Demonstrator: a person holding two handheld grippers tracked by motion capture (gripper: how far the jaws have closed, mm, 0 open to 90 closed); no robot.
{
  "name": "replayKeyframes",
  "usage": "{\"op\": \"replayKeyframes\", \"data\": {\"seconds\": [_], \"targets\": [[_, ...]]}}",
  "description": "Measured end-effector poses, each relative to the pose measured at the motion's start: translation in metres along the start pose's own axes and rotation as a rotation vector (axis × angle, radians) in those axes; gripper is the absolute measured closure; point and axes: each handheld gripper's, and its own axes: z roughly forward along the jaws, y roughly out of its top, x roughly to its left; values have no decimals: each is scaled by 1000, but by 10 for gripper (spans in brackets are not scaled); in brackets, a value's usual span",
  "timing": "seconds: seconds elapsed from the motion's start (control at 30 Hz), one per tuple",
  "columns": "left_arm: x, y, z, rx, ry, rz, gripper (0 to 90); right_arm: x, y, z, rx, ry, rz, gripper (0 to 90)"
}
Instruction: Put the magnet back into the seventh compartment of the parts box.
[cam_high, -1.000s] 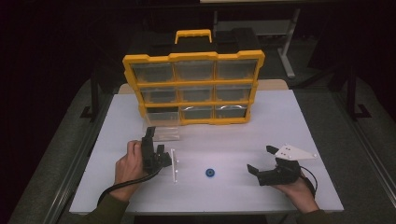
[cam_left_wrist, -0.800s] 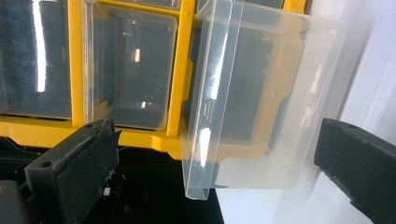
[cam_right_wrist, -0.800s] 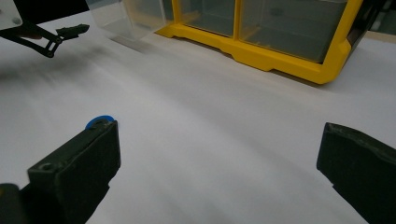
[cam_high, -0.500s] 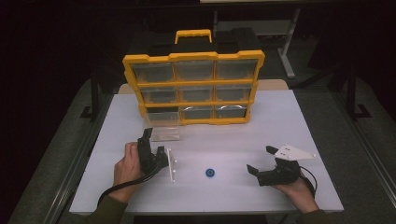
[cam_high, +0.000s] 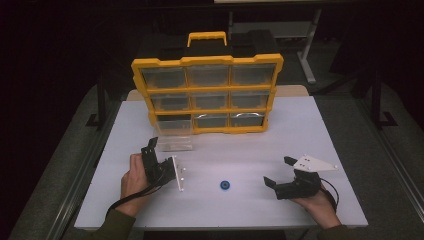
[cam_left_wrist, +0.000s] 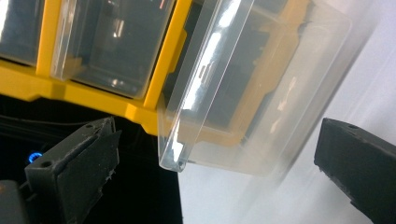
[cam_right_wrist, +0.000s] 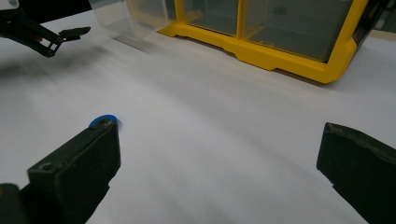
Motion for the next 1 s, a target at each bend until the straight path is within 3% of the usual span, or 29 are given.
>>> {"op": "replayKeyframes", "data": {"seconds": [0.17, 0.4, 0.63, 0.77, 0.8, 0.83, 1.0], "targets": [[4, -1, 1, 5, 1, -42, 0, 0, 0, 0, 3, 1, 5, 0], [9, -5, 2, 6, -20, -153, 0, 0, 0, 1, 3, 3, -1, 0], [15, -6, 2, 11, -63, -285, 0, -1, 0, 1, 2, 1, 0, 0], [21, -9, 2, 11, -89, -391, 0, 0, 1, 1, 4, 0, -3, 0], [21, -9, 2, 11, -89, -391, 0, 0, 1, 1, 4, 0, -3, 0], [22, -10, 3, 10, -100, -424, 0, 0, 1, 1, 4, 0, -3, 0], [27, -14, 3, 4, -134, -515, 0, -1, 0, 0, 2, -1, -2, 0]]}}
